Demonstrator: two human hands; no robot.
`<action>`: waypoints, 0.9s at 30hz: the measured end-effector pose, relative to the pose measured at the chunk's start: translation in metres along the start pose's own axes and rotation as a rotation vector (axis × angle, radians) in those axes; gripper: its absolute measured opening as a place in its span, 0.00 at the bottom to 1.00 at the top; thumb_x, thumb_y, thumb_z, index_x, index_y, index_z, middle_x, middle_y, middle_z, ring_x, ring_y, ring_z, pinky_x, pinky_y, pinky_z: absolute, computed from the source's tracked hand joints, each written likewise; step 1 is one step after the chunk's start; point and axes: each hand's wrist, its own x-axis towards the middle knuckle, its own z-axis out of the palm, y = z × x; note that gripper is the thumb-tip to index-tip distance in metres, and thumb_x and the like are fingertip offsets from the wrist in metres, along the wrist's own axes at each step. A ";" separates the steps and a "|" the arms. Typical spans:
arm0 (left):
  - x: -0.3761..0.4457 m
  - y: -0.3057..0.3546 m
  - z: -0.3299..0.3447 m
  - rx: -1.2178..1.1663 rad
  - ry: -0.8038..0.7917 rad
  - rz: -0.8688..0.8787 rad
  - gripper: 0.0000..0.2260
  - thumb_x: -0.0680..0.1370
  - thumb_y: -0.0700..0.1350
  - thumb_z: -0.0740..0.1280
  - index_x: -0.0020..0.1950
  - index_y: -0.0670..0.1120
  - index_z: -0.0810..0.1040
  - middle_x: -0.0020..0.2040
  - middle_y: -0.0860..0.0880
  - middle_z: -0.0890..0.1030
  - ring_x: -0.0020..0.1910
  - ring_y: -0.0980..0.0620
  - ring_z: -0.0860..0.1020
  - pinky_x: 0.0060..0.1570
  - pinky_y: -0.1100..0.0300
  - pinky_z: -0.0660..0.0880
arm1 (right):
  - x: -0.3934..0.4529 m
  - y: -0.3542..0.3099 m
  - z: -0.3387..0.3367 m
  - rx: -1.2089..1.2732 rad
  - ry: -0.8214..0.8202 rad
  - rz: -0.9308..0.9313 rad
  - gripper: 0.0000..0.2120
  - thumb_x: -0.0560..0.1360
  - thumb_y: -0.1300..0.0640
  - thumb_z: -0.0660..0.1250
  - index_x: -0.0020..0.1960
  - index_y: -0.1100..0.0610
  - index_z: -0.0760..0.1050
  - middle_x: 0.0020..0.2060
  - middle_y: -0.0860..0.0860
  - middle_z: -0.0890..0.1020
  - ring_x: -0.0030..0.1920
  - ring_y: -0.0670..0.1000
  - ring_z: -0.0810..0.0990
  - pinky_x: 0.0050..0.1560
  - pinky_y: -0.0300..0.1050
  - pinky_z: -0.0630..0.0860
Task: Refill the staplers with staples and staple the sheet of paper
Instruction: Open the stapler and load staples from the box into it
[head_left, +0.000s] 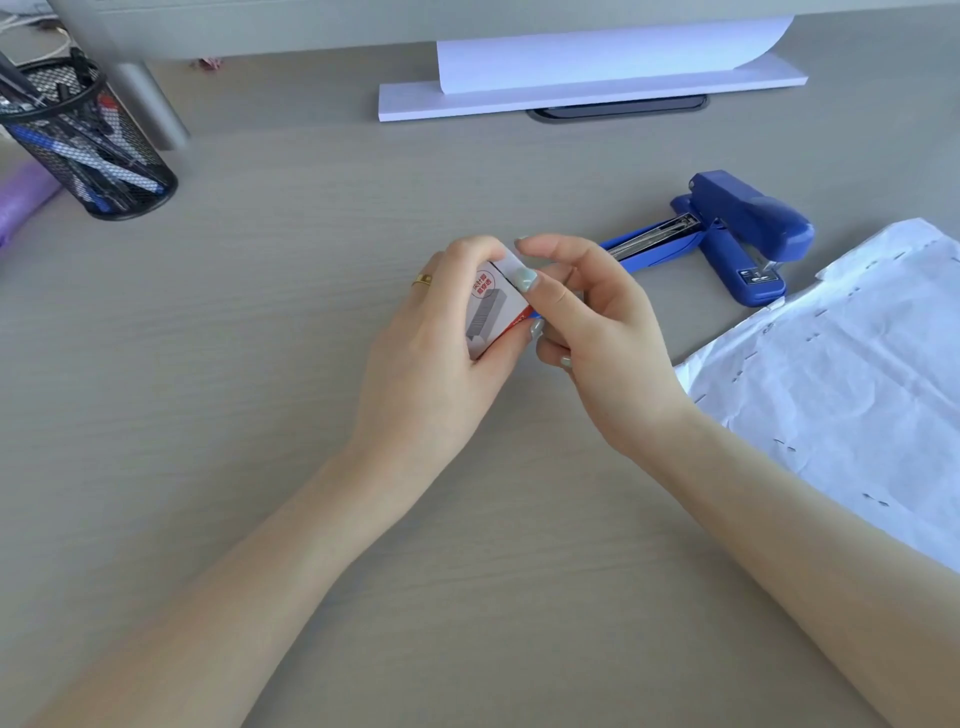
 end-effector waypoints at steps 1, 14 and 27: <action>0.000 0.000 0.000 0.003 0.001 -0.006 0.16 0.73 0.47 0.68 0.59 0.52 0.68 0.52 0.57 0.75 0.48 0.57 0.74 0.41 0.60 0.73 | 0.000 0.000 0.000 0.045 -0.015 0.053 0.07 0.76 0.62 0.63 0.50 0.54 0.77 0.32 0.46 0.74 0.24 0.42 0.68 0.26 0.32 0.63; 0.007 -0.010 -0.002 0.214 0.066 0.078 0.17 0.74 0.51 0.64 0.62 0.52 0.69 0.56 0.52 0.78 0.51 0.54 0.73 0.44 0.57 0.72 | -0.005 0.001 0.012 -0.276 0.007 -0.082 0.12 0.78 0.58 0.61 0.55 0.45 0.78 0.32 0.42 0.71 0.31 0.42 0.68 0.35 0.31 0.65; 0.037 -0.062 -0.014 0.399 -0.052 -0.265 0.12 0.76 0.47 0.62 0.59 0.49 0.71 0.57 0.49 0.78 0.61 0.45 0.67 0.57 0.53 0.60 | 0.016 -0.005 -0.013 0.305 0.127 0.366 0.13 0.75 0.67 0.55 0.48 0.56 0.77 0.36 0.50 0.83 0.32 0.45 0.69 0.36 0.36 0.68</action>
